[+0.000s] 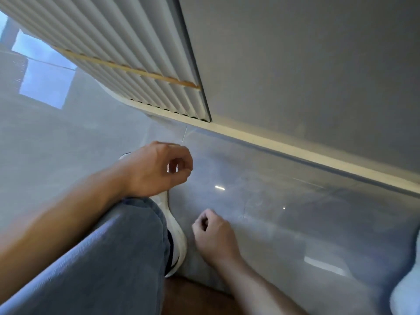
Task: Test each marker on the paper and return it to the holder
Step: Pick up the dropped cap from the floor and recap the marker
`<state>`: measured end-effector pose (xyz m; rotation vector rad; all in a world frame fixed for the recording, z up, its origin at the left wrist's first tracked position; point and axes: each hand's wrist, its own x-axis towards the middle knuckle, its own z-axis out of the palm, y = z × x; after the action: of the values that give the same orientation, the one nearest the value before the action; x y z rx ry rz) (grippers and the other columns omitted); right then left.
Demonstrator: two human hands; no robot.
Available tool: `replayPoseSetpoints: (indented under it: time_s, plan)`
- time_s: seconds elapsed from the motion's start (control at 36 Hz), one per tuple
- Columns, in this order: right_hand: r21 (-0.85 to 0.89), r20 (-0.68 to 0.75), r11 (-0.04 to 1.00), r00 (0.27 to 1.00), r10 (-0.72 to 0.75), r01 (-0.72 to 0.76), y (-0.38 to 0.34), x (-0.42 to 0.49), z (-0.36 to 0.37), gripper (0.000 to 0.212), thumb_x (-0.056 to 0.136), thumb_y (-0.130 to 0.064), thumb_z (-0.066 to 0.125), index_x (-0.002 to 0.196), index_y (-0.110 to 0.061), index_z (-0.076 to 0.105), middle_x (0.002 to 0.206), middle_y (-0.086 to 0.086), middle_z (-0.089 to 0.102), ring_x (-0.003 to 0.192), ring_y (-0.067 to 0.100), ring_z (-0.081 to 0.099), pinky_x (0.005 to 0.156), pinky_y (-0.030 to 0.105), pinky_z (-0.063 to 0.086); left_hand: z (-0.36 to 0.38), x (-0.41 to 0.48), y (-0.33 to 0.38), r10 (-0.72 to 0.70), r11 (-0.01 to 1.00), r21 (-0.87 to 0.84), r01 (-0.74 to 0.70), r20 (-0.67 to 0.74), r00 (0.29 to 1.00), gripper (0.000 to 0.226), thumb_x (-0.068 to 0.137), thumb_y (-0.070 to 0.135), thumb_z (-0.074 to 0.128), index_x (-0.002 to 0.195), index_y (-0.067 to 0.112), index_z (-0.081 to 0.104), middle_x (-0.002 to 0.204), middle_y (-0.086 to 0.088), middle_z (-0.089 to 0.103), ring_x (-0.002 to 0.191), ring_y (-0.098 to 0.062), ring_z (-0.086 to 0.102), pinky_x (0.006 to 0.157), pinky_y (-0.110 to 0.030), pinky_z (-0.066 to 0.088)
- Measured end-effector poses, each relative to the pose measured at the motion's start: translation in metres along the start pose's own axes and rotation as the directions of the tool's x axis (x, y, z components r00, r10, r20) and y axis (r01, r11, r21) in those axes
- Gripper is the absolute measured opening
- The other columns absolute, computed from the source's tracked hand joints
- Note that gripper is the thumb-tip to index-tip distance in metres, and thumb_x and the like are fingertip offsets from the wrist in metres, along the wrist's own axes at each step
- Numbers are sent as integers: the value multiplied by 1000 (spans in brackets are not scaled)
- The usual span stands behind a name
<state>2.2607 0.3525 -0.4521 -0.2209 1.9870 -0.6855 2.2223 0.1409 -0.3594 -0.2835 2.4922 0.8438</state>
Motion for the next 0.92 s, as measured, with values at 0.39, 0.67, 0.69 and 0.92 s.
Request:
replayPoseSetpoints:
  time_s: [0.39,0.67,0.69,0.92]
  plan:
    - [150,-124,987,991,-41,59,-39,2,-56,11,97,-26,61,86,-24,61,81,-7,71,79,16,66,75,36,51,-11,-51,-53,-597,763,-477,436,-259,759,20,73,38,52,81,29,68,77,7,72,78,-20,69,78,-41,56]
    - [95,-85,974,976,-199,207,-59,21,-77,16,93,-12,70,88,-25,62,78,-13,69,70,-11,60,57,9,43,9,-78,-101,-723,684,-420,596,-287,628,10,82,22,59,81,28,67,73,9,67,72,-16,62,62,-28,45]
    - [97,-72,971,975,-210,217,-61,22,-76,17,92,-12,71,88,-25,61,79,-14,69,69,-10,60,57,9,44,14,-79,-105,-756,652,-406,641,-272,596,10,83,20,61,84,27,68,76,9,68,75,-17,62,63,-28,44]
    - [73,16,954,956,-292,290,-72,37,-59,12,94,-14,69,94,-25,65,87,-13,73,84,3,69,75,22,57,52,-88,-113,-862,491,-471,733,-142,486,4,80,22,66,83,24,65,74,7,69,71,-13,65,57,-24,41]
